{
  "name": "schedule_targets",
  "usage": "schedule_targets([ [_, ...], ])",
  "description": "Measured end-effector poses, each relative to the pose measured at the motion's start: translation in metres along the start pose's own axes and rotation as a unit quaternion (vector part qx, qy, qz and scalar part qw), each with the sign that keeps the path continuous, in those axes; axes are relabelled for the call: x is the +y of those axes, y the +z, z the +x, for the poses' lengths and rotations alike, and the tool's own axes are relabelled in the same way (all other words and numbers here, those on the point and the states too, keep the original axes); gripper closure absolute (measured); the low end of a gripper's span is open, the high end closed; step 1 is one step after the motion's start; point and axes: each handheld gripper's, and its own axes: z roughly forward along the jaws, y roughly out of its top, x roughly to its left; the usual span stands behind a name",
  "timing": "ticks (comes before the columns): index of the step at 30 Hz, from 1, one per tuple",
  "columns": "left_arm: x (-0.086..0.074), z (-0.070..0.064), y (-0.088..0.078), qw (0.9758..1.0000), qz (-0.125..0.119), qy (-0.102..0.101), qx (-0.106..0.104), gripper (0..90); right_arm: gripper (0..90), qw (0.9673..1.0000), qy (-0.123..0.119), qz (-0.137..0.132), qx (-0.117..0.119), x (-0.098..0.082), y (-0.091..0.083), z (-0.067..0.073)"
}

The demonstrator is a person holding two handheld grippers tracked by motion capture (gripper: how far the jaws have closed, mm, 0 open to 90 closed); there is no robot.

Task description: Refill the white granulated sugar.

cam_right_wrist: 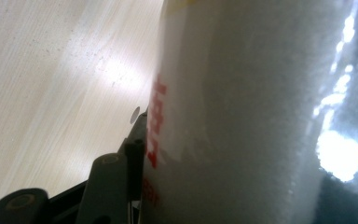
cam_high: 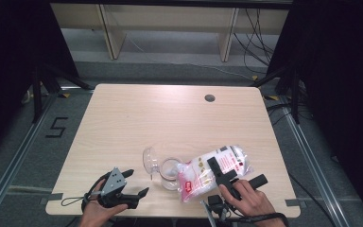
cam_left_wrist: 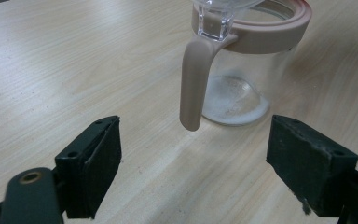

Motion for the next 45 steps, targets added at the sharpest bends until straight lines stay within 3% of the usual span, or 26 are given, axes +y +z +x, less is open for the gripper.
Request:
schedule_targets([
  [5, 0.0, 0.0, 0.0, 1.0, 0.001, 0.001, 0.004, 17.4, 52.3, 1.0, 0.006, 0.002, -0.001, 0.001, -0.002, -0.001],
  [7, 0.0, -0.002, 0.0, 0.9999, 0.001, -0.014, 0.0, 17.5, 52.3, 1.0, 0.0, -0.004, -0.003, 0.003, -0.003, -0.002],
  [8, 0.0, 0.0, 0.0, 1.0, -0.001, 0.001, 0.001, 17.5, 52.4, 1.0, -0.001, -0.004, -0.002, 0.003, -0.003, -0.003],
  [13, 0.0, -0.001, 0.0, 1.0, 0.001, -0.007, 0.005, 17.4, 52.4, 0.9999, -0.006, -0.007, -0.003, 0.006, -0.004, -0.004],
  [14, 0.0, -0.001, 0.001, 1.0, -0.001, -0.006, 0.001, 17.4, 52.5, 0.9996, -0.02, -0.02, -0.008, 0.006, -0.001, -0.005],
  [16, 0.0, -0.001, 0.001, 1.0, 0.002, 0.002, 0.004, 17.5, 52.6, 0.9999, -0.005, -0.013, -0.005, 0.008, -0.001, -0.005],
  [18, -0.001, -0.002, 0.001, 0.9999, 0.001, -0.012, 0.003, 17.5, 52.7, 0.9994, -0.025, -0.022, -0.007, 0.008, 0.002, -0.008],
  [21, 0.0, -0.001, 0.0, 1.0, 0.002, -0.006, 0.007, 17.4, 52.9, 0.9996, -0.018, -0.022, -0.006, 0.007, 0.003, -0.007],
  [22, -0.001, -0.001, 0.001, 0.9999, 0.0, -0.01, 0.004, 17.4, 53.0, 0.9999, 0.001, -0.015, -0.004, 0.007, 0.003, -0.005],
  [24, -0.001, -0.002, 0.001, 0.9999, -0.001, -0.012, 0.002, 17.5, 53.1, 0.9999, -0.005, -0.015, -0.004, 0.004, 0.003, -0.005],
  [25, 0.0, 0.0, 0.001, 1.0, -0.001, 0.002, 0.002, 17.5, 53.2, 1.0, -0.001, -0.009, -0.003, 0.003, 0.002, -0.005],
  [26, -0.001, -0.001, 0.001, 1.0, 0.0, -0.008, 0.003, 17.4, 53.3, 1.0, 0.001, -0.008, -0.003, 0.002, 0.002, -0.004],
  [33, -0.001, -0.001, 0.0, 0.9999, -0.001, -0.01, 0.003, 17.4, 53.5, 1.0, -0.006, -0.004, 0.0, -0.002, -0.001, -0.003],
  [34, 0.0, 0.0, 0.0, 1.0, -0.001, 0.001, 0.001, 17.5, 53.5, 1.0, -0.003, -0.002, 0.0, -0.002, -0.002, -0.002],
  [38, 0.0, 0.0, 0.0, 1.0, -0.001, 0.001, 0.003, 17.4, 53.6, 1.0, 0.002, -0.002, -0.001, -0.001, -0.005, -0.001],
  [41, 0.0, 0.0, 0.0, 1.0, 0.002, 0.002, 0.005, 17.5, 53.7, 0.9999, -0.015, -0.008, -0.001, -0.001, -0.005, -0.004],
  [42, 0.0, -0.001, 0.0, 0.9999, -0.001, -0.01, 0.007, 17.4, 53.7, 1.0, 0.007, -0.002, 0.003, 0.0, -0.006, -0.002],
  [45, 0.0, 0.001, 0.0, 1.0, -0.002, 0.0, 0.004, 17.5, 53.8, 1.0, -0.003, -0.004, 0.001, 0.001, -0.005, -0.004],
])
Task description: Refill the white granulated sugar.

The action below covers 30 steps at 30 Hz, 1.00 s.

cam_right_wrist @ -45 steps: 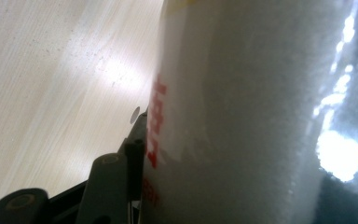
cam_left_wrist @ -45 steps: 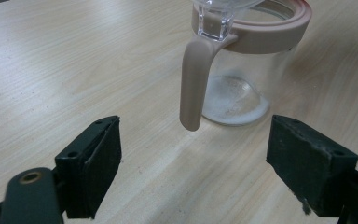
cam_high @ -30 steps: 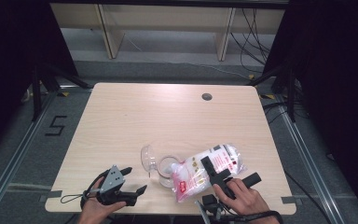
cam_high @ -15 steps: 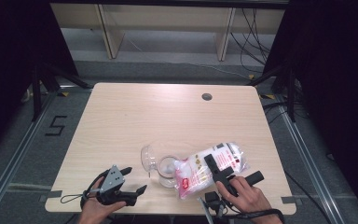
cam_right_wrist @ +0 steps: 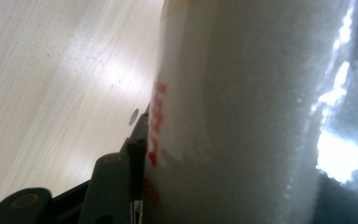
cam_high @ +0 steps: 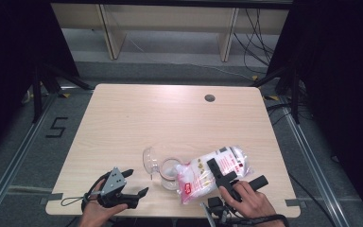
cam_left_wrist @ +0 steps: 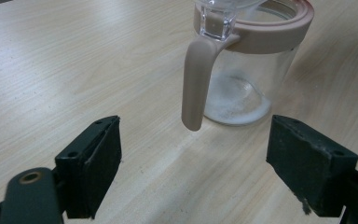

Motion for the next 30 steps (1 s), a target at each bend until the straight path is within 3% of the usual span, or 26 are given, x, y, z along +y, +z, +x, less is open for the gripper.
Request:
schedule_targets([
  [12, 0.0, -0.001, 0.0, 1.0, 0.003, 0.003, 0.001, 17.5, 53.9, 1.0, 0.003, -0.005, -0.004, -0.001, 0.006, -0.005],
  [15, 0.0, -0.001, 0.0, 1.0, 0.001, 0.002, -0.001, 17.4, 54.0, 0.9999, 0.009, -0.004, -0.004, -0.003, 0.005, -0.004],
  [16, 0.0, -0.002, 0.001, 0.9999, 0.002, -0.012, -0.001, 17.4, 54.0, 0.9999, 0.01, 0.0, -0.003, -0.005, 0.004, -0.004],
  [22, 0.0, -0.002, 0.0, 1.0, 0.005, -0.007, 0.003, 17.4, 54.1, 1.0, -0.001, 0.005, -0.003, -0.009, 0.001, -0.004],
  [23, 0.0, -0.002, 0.0, 1.0, 0.005, -0.007, 0.003, 17.4, 54.1, 0.9999, 0.012, 0.008, -0.002, -0.009, -0.001, -0.002],
  [27, -0.001, -0.002, 0.001, 1.0, 0.003, -0.009, -0.001, 17.5, 54.1, 1.0, -0.006, 0.007, -0.004, -0.011, -0.002, -0.004],
  [30, -0.001, -0.002, 0.001, 0.9999, 0.003, -0.01, 0.002, 17.4, 54.2, 0.9999, 0.004, 0.011, -0.004, -0.01, -0.004, -0.003],
])
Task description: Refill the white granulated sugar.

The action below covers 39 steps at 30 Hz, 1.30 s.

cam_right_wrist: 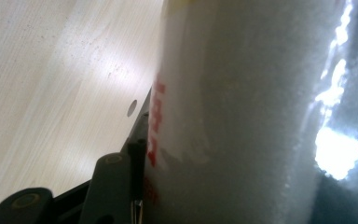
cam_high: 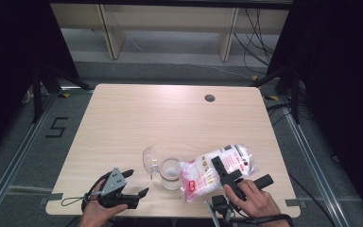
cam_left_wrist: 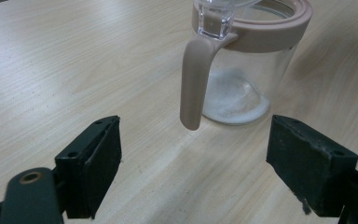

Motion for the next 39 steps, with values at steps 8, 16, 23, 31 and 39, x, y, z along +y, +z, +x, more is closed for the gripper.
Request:
schedule_targets([
  [8, 0.0, 0.0, -0.001, 1.0, 0.005, 0.003, 0.001, 17.4, 54.3, 0.9999, -0.01, -0.006, 0.0, 0.004, -0.002, 0.001],
  [16, 0.0, 0.0, 0.0, 1.0, 0.003, -0.002, -0.003, 17.4, 54.4, 0.9999, -0.009, -0.011, 0.002, 0.006, -0.002, 0.001],
  [23, 0.0, 0.0, 0.0, 1.0, 0.0, 0.002, -0.003, 17.4, 54.5, 0.9999, -0.002, -0.015, 0.0, 0.008, -0.002, 0.0],
  [31, 0.0, 0.0, 0.001, 1.0, -0.001, -0.001, -0.004, 17.4, 54.6, 0.9991, -0.032, -0.027, -0.004, 0.014, 0.001, -0.003],
  [39, 0.0, 0.001, 0.001, 0.9999, 0.0, 0.012, -0.004, 17.4, 54.8, 0.9992, -0.029, -0.025, -0.005, 0.012, 0.003, -0.004],
])
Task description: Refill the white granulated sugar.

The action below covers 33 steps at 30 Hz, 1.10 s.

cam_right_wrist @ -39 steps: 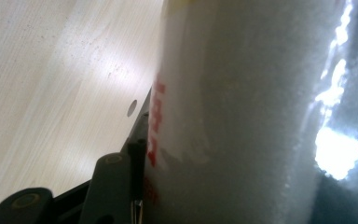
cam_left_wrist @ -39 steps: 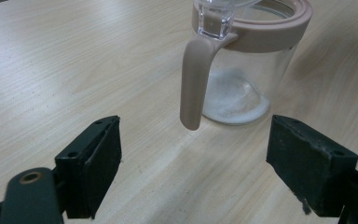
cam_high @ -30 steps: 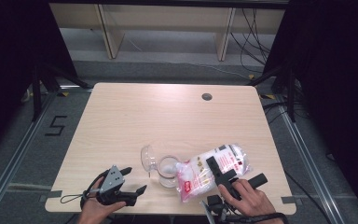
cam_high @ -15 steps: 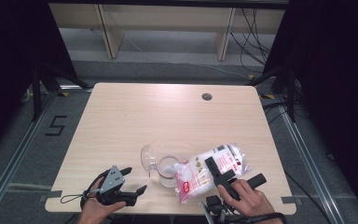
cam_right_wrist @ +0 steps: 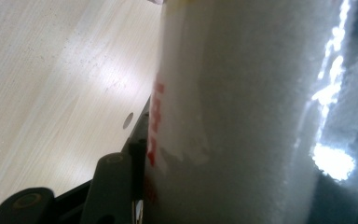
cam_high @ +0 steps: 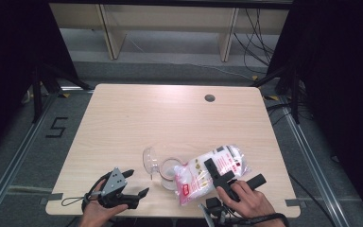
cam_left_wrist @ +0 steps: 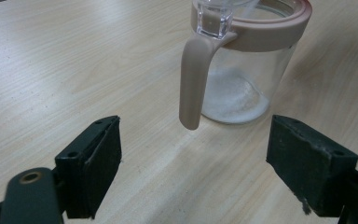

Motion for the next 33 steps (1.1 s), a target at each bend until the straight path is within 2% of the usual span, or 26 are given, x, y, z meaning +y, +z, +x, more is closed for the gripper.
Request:
schedule_targets([
  [2, 0.0, 0.0, 0.0, 1.0, 0.002, 0.0, 0.001, 17.5, 54.8, 0.9999, 0.013, 0.001, 0.004, 0.0, -0.001, 0.001],
  [3, 0.0, 0.0, 0.0, 1.0, 0.002, 0.0, 0.001, 17.4, 54.8, 1.0, -0.003, -0.004, 0.001, -0.002, 0.0, -0.001],
  [4, -0.001, -0.001, 0.0, 0.9999, -0.002, -0.013, -0.001, 17.4, 54.9, 1.0, 0.005, 0.002, 0.001, -0.003, -0.001, 0.001],
  [5, -0.001, -0.001, 0.0, 0.9999, -0.002, -0.013, -0.001, 17.4, 54.9, 0.9999, 0.015, 0.006, 0.005, -0.002, -0.001, 0.002],
  [8, 0.0, -0.001, -0.001, 0.9999, 0.003, -0.014, 0.0, 17.5, 55.0, 1.0, -0.001, 0.006, 0.004, -0.006, -0.001, 0.002],
  [9, 0.0, 0.0, -0.001, 1.0, 0.002, -0.005, 0.0, 17.4, 55.0, 0.9999, 0.013, 0.009, 0.006, -0.006, -0.002, 0.004],
  [10, 0.001, 0.001, -0.001, 1.0, 0.004, 0.003, 0.001, 17.4, 55.1, 0.9998, 0.017, 0.013, 0.006, -0.006, -0.003, 0.005],
  [11, 0.001, 0.001, -0.001, 1.0, 0.004, 0.005, 0.001, 17.4, 55.1, 0.9999, 0.004, 0.011, 0.004, -0.008, -0.004, 0.005],
  [12, 0.0, 0.001, -0.001, 1.0, 0.002, 0.002, 0.0, 17.4, 55.1, 0.9999, 0.002, 0.008, 0.007, -0.008, -0.004, 0.005],
  [13, 0.0, -0.001, -0.001, 0.9999, 0.004, -0.009, 0.0, 17.4, 55.2, 0.9999, 0.004, 0.009, 0.006, -0.008, -0.004, 0.005],
  [15, 0.0, -0.001, -0.001, 0.9999, 0.005, -0.011, -0.002, 17.4, 55.2, 0.9999, 0.001, 0.009, 0.006, -0.007, -0.005, 0.004],
  [16, 0.0, -0.002, -0.001, 0.9999, 0.004, -0.013, 0.0, 17.5, 55.2, 0.9996, 0.022, 0.016, 0.007, -0.006, -0.006, 0.007],
  [17, 0.0, -0.001, -0.001, 1.0, 0.007, -0.006, 0.003, 17.4, 55.3, 0.9999, 0.006, 0.008, 0.005, -0.006, -0.006, 0.005],
  [20, 0.0, -0.001, 0.0, 0.9999, 0.002, -0.014, 0.001, 17.4, 55.3, 1.0, -0.005, 0.002, 0.005, -0.004, -0.006, 0.003],
  [25, 0.0, -0.002, -0.001, 0.9999, 0.007, -0.011, 0.003, 17.5, 55.4, 1.0, 0.004, -0.004, 0.004, 0.0, -0.005, 0.003],
  [26, 0.0, 0.0, -0.001, 1.0, 0.008, 0.001, 0.003, 17.4, 55.4, 1.0, 0.002, -0.004, 0.004, 0.001, -0.004, 0.002],
  [28, 0.0, 0.0, -0.001, 1.0, 0.008, 0.001, 0.003, 17.4, 55.5, 0.9999, 0.01, -0.006, 0.006, 0.002, -0.003, 0.002],
  [29, 0.0, 0.0, -0.001, 1.0, 0.008, 0.001, 0.003, 17.4, 55.5, 0.9999, 0.01, -0.006, 0.006, 0.002, -0.003, 0.002],
  [30, 0.0, 0.0, 0.0, 1.0, 0.005, 0.001, 0.0, 17.5, 55.6, 0.9999, 0.0, -0.01, 0.004, 0.0, 0.0, 0.0],
  [32, 0.0, 0.0, 0.0, 1.0, 0.007, 0.004, 0.0, 17.4, 55.7, 0.9999, 0.007, -0.007, 0.004, 0.0, 0.002, 0.0],
  [33, 0.0, 0.0, 0.0, 1.0, 0.007, 0.003, -0.001, 17.5, 55.7, 1.0, -0.002, -0.009, 0.002, -0.001, 0.003, -0.001],
])
